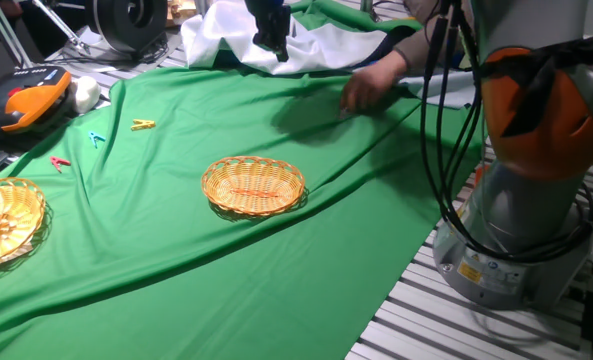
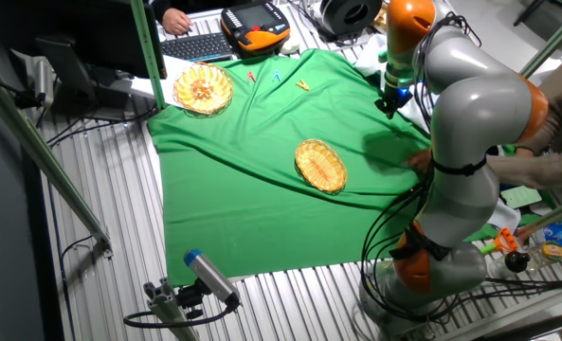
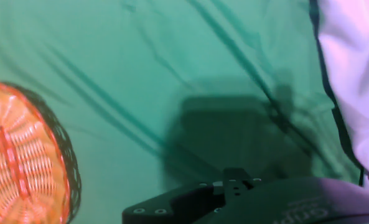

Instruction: Use a clamp

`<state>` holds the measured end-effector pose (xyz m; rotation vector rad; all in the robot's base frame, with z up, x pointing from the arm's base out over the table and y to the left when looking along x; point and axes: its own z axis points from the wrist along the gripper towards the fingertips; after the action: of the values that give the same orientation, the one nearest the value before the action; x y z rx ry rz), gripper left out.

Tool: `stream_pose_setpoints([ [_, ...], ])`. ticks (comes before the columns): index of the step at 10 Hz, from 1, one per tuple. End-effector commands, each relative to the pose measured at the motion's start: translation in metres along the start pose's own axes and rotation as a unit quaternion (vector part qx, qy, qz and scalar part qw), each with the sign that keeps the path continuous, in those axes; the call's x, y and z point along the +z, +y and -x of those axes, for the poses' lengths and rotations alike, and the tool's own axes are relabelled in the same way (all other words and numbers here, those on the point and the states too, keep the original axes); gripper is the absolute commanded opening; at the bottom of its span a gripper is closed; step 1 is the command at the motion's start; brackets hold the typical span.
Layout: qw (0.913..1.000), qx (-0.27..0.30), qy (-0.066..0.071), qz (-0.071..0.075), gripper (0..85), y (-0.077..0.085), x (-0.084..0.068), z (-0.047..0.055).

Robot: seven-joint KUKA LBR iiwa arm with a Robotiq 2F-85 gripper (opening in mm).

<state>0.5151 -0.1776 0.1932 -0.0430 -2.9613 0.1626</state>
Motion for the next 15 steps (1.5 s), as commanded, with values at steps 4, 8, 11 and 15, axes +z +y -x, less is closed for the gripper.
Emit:
stream_pose_setpoints([
  [4,0.9998,-0.003,-0.001,-0.020,17.0,-0.006,0.004,0.003],
  [8,0.9994,-0.028,-0.015,-0.014,34.0,-0.026,0.023,0.005],
  [11,0.9994,-0.028,-0.022,-0.002,34.0,-0.027,0.031,0.011],
  [15,0.9943,-0.098,-0.042,-0.006,34.0,-0.011,0.047,0.037],
])
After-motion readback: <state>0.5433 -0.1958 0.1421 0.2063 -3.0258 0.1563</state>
